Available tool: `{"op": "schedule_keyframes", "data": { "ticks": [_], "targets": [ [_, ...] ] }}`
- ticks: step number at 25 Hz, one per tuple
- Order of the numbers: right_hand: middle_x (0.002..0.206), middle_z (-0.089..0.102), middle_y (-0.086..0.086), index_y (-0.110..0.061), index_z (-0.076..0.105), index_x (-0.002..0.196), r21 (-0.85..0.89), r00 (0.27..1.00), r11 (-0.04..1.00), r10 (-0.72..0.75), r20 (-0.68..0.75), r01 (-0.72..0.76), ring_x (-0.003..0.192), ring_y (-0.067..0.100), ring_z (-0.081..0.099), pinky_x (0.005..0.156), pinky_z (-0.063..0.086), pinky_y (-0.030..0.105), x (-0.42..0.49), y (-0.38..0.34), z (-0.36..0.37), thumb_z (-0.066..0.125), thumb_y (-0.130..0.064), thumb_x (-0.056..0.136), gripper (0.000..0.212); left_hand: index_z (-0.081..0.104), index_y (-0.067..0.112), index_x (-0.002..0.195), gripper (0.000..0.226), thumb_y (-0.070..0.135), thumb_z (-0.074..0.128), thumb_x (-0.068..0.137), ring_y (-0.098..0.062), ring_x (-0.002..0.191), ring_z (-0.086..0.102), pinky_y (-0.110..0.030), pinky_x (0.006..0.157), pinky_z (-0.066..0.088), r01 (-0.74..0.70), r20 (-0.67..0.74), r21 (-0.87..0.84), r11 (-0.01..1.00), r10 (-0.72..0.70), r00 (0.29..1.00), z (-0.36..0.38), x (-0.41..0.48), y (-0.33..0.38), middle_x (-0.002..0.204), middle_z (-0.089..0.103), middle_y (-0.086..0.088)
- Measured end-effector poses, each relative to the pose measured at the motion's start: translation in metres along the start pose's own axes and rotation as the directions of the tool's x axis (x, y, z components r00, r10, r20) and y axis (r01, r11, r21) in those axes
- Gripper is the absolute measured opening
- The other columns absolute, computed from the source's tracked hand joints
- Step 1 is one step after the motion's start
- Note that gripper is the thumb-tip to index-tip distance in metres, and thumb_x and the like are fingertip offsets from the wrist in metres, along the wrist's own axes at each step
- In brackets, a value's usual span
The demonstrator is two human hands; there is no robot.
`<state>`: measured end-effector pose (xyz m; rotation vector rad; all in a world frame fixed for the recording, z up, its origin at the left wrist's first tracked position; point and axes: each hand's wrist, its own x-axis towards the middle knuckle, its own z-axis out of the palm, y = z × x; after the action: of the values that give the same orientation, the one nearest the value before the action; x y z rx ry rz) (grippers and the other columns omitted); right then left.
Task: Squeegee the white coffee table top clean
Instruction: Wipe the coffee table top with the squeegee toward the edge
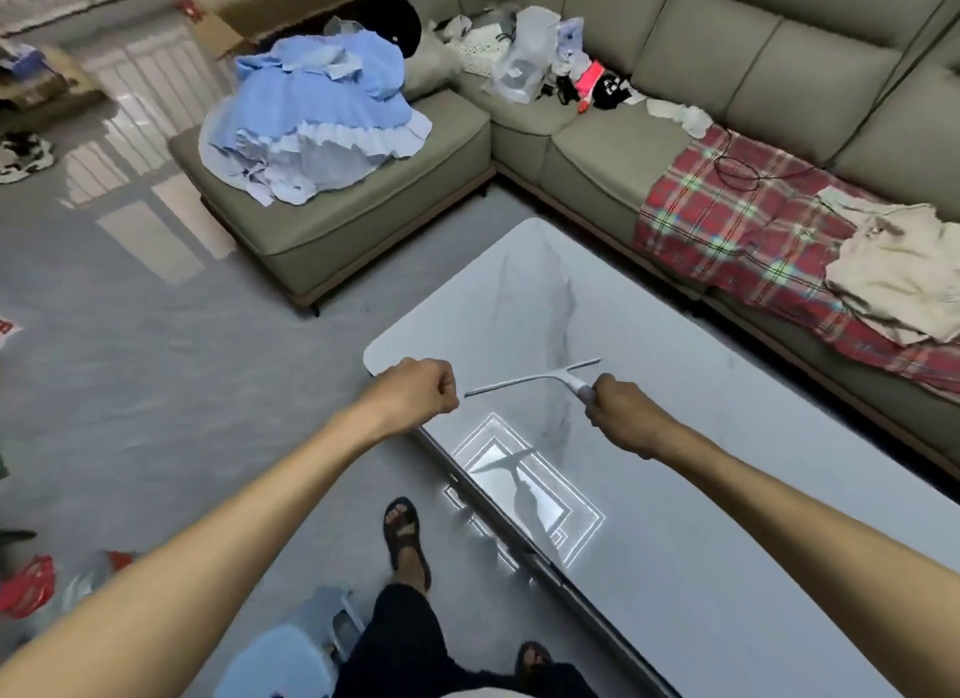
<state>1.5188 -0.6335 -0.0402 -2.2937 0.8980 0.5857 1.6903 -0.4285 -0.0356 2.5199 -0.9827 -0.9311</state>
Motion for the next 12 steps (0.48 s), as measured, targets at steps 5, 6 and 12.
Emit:
{"op": "schedule_keyframes", "data": {
  "ticks": [5, 6, 12],
  "targets": [
    [0.098, 0.058, 0.016, -0.009, 0.044, 0.109, 0.217, 0.983, 0.961, 0.184, -0.028, -0.174, 0.058, 0.022, 0.044, 0.035, 0.03, 0.022, 0.082, -0.035, -0.038, 0.038, -0.033, 0.099, 0.027, 0.052, 0.026, 0.069, 0.013, 0.024, 0.056, 0.081, -0.022, 0.077, 0.059, -0.035, 0.066, 0.045, -0.08, 0.096, 0.018, 0.997, 0.078, 0.992, -0.07, 0.129, -0.022, 0.078, 0.068, 0.001],
    [0.093, 0.056, 0.014, -0.011, 0.043, 0.114, 0.248, 0.977, 0.948, 0.211, -0.024, -0.198, 0.055, 0.022, 0.043, 0.034, 0.029, 0.021, 0.096, -0.04, -0.046, 0.04, -0.031, 0.098, 0.026, 0.052, 0.025, 0.069, 0.012, 0.023, 0.056, 0.081, -0.023, 0.078, 0.061, -0.036, 0.068, 0.047, -0.087, 0.108, 0.009, 0.996, 0.086, 0.99, -0.08, 0.151, -0.023, 0.079, 0.068, -0.001],
    [0.099, 0.059, 0.027, -0.025, 0.037, 0.129, 0.505, 0.959, 0.822, 0.281, 0.039, -0.261, 0.059, 0.029, 0.052, 0.046, 0.035, 0.03, 0.218, -0.044, -0.065, 0.038, -0.018, 0.097, 0.034, 0.055, 0.023, 0.074, 0.009, 0.019, 0.052, 0.082, -0.015, 0.064, 0.053, -0.028, 0.054, 0.037, -0.043, 0.102, -0.039, 0.998, 0.047, 0.994, -0.098, 0.278, -0.042, 0.079, 0.063, 0.005]
  ]
}}
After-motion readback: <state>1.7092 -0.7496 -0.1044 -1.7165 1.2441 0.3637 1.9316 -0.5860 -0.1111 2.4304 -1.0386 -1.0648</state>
